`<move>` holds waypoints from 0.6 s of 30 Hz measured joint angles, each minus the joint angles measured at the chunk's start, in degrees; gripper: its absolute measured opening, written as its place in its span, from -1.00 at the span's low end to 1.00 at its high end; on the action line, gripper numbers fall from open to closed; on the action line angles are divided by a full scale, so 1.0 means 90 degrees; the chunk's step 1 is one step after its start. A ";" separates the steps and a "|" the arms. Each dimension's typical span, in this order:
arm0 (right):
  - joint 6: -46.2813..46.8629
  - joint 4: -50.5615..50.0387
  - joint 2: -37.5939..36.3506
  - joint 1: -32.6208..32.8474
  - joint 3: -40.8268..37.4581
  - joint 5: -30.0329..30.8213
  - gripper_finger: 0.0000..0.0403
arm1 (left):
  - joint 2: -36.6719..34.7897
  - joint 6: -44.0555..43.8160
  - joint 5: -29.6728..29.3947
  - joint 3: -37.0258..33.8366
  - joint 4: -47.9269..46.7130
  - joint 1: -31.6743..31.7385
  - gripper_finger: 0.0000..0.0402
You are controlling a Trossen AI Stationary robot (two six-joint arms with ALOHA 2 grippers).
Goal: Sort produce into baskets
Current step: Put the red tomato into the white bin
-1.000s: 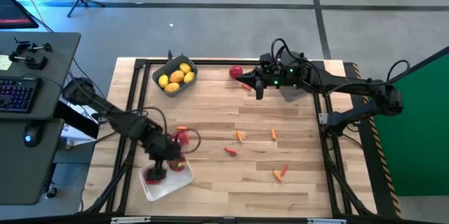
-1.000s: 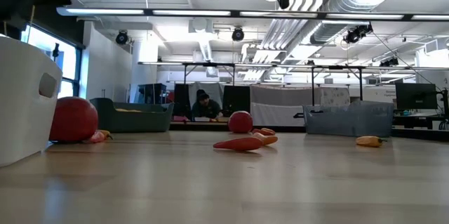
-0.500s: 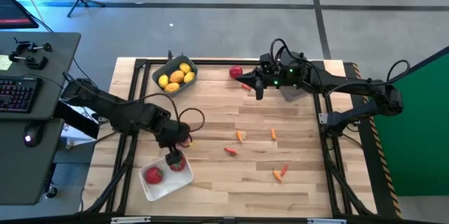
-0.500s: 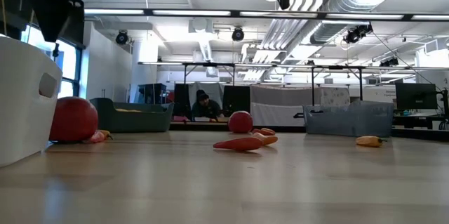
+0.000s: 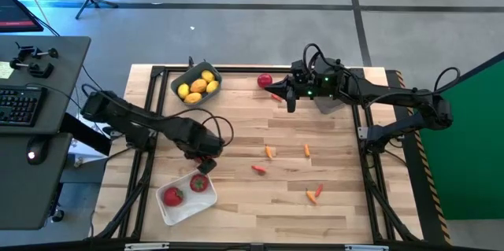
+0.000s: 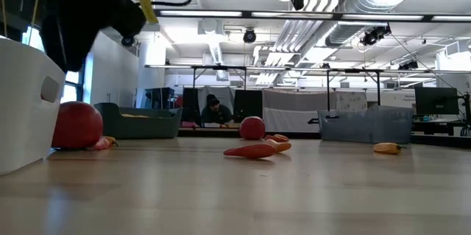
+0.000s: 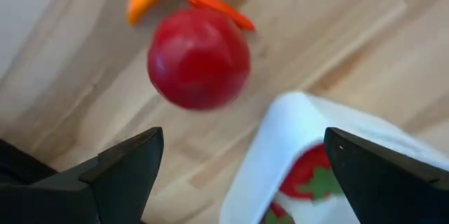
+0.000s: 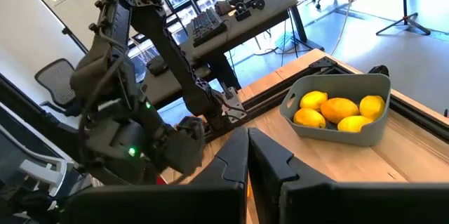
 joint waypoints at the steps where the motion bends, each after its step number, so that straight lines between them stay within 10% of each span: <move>1: 0.0000 0.0000 0.0000 -0.0002 0.0000 -0.0005 -1.00 | 0.0067 0.0000 -0.0058 0.0000 0.0022 0.0028 0.89; 18: 0.0002 -0.0068 0.0000 -0.0002 0.0000 -0.0051 -1.00 | 0.0442 -0.0104 -0.0085 -0.0971 0.1235 0.0367 0.89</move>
